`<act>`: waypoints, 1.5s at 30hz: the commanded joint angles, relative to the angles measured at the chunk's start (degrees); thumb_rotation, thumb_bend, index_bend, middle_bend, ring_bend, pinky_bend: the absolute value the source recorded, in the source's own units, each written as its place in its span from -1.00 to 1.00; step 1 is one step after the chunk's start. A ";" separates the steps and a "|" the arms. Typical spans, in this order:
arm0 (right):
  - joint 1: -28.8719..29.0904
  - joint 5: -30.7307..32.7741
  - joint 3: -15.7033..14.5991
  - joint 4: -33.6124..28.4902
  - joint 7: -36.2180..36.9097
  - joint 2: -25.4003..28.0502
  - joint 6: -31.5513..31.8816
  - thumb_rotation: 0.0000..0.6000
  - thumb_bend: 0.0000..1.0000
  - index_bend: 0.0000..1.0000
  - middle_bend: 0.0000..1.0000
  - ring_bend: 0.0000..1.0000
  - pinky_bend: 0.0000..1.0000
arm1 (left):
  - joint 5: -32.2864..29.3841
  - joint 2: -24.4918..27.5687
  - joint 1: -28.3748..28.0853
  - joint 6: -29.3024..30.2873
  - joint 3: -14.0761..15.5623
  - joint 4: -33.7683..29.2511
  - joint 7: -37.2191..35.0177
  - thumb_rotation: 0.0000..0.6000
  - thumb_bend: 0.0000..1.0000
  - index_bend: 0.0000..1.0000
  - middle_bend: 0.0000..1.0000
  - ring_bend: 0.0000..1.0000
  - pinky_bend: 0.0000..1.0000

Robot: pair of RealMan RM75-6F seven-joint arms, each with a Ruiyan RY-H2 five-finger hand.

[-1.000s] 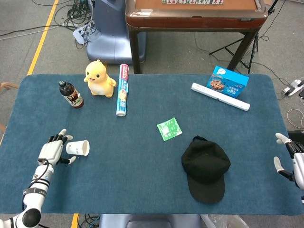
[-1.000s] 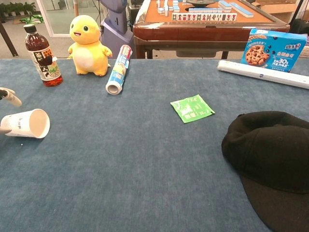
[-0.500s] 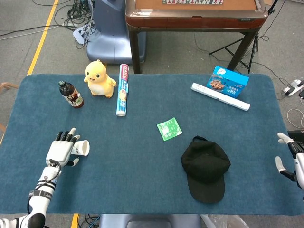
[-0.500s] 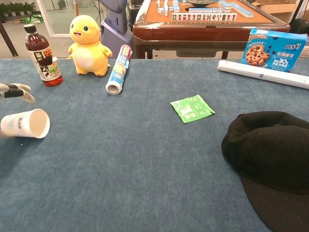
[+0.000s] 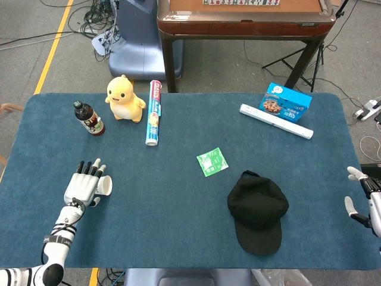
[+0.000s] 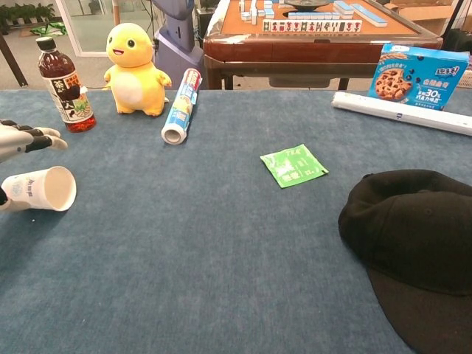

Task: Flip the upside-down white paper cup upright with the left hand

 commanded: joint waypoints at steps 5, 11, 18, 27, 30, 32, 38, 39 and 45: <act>-0.03 -0.01 0.01 0.00 0.16 0.08 0.06 1.00 -0.12 -0.60 -0.38 -0.45 -0.05 | -0.63 -0.76 -1.02 0.12 0.67 0.35 1.94 1.00 -0.61 -0.69 -1.00 -1.00 -1.00; -0.08 -0.13 -0.03 -0.04 0.19 0.15 0.16 1.00 -0.12 -0.60 -0.38 -0.45 -0.05 | -1.48 -1.23 -1.71 0.37 0.75 0.47 3.00 1.00 -0.61 -0.63 -1.00 -1.00 -1.00; -0.08 -0.15 -0.08 -0.09 0.28 0.23 0.08 1.00 -0.12 -0.60 -0.38 -0.45 -0.05 | -2.61 -1.87 -2.05 0.02 0.43 0.99 1.97 1.00 -0.61 -0.56 -1.00 -1.00 -1.00; -0.10 -0.17 -0.07 -0.09 0.36 0.27 0.15 1.00 -0.12 -0.60 -0.38 -0.45 -0.05 | -0.05 -3.24 -1.10 0.36 0.31 3.66 -2.79 1.00 -0.62 -0.34 -1.00 -1.00 -1.00; -0.10 -0.16 -0.07 -0.09 0.34 0.27 0.15 1.00 -0.12 -0.60 -0.38 -0.45 -0.05 | 0.84 -3.48 -0.74 0.41 0.31 4.31 -4.17 1.00 -0.61 -0.29 -1.00 -1.00 -1.00; -0.09 -0.15 -0.06 -0.07 0.33 0.25 0.14 1.00 -0.12 -0.59 -0.38 -0.45 -0.05 | 1.41 -3.50 -0.56 0.40 0.26 4.67 -4.95 1.00 -0.62 -0.26 -1.00 -1.00 -1.00; -0.06 -0.11 -0.06 -0.06 0.29 0.24 0.06 1.00 -0.12 -0.59 -0.38 -0.45 -0.05 | 2.53 -2.36 0.21 0.30 -0.32 4.16 -8.11 1.00 -0.61 -0.25 -1.00 -1.00 -1.00; -0.06 -0.09 -0.06 -0.06 0.31 0.24 0.05 1.00 -0.12 -0.59 -0.38 -0.45 -0.05 | 2.69 -2.08 0.45 0.40 -0.66 3.94 -9.14 1.00 -0.61 -0.25 -1.00 -1.00 -1.00; -0.05 -0.08 -0.07 -0.10 0.10 0.18 0.04 1.00 -0.12 -0.59 -0.38 -0.45 -0.05 | 4.37 -0.35 2.69 1.78 -3.39 3.86 -17.88 1.00 -0.61 -0.25 -1.00 -1.00 -1.00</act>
